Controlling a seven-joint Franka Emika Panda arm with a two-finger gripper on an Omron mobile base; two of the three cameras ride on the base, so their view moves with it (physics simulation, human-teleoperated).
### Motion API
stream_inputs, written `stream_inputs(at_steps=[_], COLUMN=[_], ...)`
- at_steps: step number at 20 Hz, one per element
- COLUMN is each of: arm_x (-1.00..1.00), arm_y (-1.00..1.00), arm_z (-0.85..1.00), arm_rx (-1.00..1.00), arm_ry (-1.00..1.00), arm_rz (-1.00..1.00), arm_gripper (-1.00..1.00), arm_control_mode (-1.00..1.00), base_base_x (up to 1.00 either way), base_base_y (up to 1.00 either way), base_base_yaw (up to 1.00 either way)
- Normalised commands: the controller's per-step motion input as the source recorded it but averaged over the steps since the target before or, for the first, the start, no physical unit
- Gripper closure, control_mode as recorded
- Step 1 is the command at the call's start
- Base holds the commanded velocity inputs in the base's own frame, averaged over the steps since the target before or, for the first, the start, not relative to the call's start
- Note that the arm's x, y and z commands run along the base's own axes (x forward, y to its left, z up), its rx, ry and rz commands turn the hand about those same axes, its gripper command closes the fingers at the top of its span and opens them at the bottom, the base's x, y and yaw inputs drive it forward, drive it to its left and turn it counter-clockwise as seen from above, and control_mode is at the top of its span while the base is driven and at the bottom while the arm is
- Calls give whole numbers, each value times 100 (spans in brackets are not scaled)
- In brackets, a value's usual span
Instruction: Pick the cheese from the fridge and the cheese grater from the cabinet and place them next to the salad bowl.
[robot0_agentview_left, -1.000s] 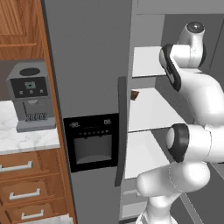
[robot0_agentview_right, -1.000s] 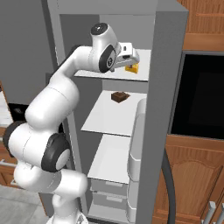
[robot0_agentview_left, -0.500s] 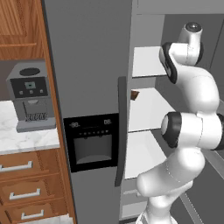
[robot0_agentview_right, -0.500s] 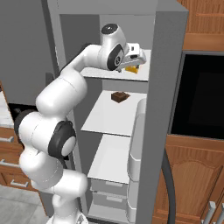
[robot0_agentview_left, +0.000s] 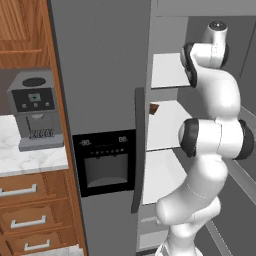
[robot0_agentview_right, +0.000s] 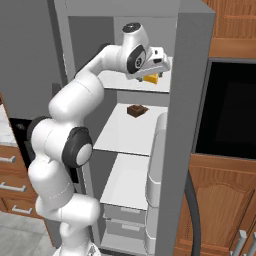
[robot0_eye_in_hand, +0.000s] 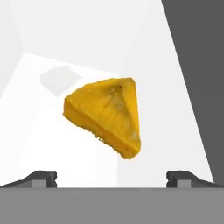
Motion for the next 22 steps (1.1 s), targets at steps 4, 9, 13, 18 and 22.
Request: stream_inputs(at_steps=[4, 9, 13, 18, 22], arm_x=[20, 12, 31, 38, 11], arm_y=[-7, -4, -19, -24, -1], arm_z=[-6, 0, -1, 0, 0], arm_rx=[0, 0, 3, 5, 0], arm_ry=[8, 1, 3, 4, 2], arm_rz=[0, 0, 1, 2, 3], arm_gripper=[-100, -100, -100, -100, -100], arm_control_mode=[-100, -100, -100, -100, -100], base_base_x=[0, 0, 0, 0, 0], base_base_y=[0, 0, 0, 0, 0], base_base_yaw=[0, 0, 0, 0, 0])
